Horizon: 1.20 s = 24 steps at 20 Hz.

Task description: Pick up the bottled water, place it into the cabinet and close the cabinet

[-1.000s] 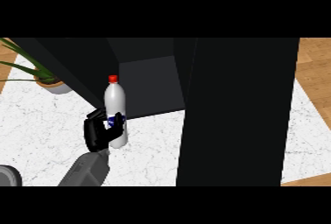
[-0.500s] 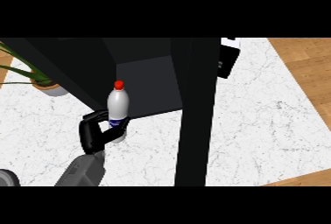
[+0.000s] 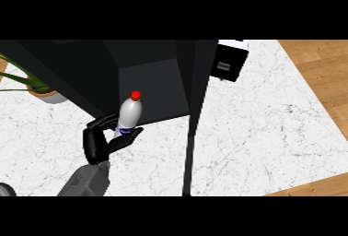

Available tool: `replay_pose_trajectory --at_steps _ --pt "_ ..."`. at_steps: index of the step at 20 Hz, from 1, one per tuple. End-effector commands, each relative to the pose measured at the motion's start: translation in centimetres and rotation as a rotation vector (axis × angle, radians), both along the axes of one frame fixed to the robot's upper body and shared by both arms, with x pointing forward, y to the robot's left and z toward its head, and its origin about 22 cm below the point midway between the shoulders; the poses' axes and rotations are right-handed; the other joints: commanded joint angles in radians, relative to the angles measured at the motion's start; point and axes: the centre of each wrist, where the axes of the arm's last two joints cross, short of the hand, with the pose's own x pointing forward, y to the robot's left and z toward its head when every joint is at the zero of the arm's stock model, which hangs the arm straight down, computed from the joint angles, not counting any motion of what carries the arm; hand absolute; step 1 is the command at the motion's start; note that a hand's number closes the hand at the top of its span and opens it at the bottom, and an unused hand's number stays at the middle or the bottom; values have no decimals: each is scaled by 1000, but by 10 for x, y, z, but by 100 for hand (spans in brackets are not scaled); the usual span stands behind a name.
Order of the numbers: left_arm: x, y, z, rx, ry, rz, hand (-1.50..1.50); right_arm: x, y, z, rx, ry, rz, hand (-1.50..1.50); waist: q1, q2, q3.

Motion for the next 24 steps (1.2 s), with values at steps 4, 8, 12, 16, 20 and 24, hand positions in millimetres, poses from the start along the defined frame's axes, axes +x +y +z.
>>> replay_pose_trajectory --at_steps 4,8,12,16,20,24 --pt "69 -43 64 45 -102 -214 -150 5 3 5 -7 -23 34 -150 -51 22 -16" --pt "71 -50 72 65 -159 -257 -150 5 4 3 -20 0 32 -150 -33 14 -17" --pt "76 -65 84 39 -190 -293 150 4 -2 4 -24 -7 5 -150 -17 4 -16" --pt "74 -78 85 3 -179 -315 150 1 -4 5 -41 4 -1 -150 -5 0 -17" --pt "74 -95 87 -31 -162 -371 150 -1 -4 8 -41 -16 -15 -150 43 -4 -17" --pt "75 -102 89 -68 -169 -414 150 -8 0 5 -68 2 4 -150 66 -11 -17"
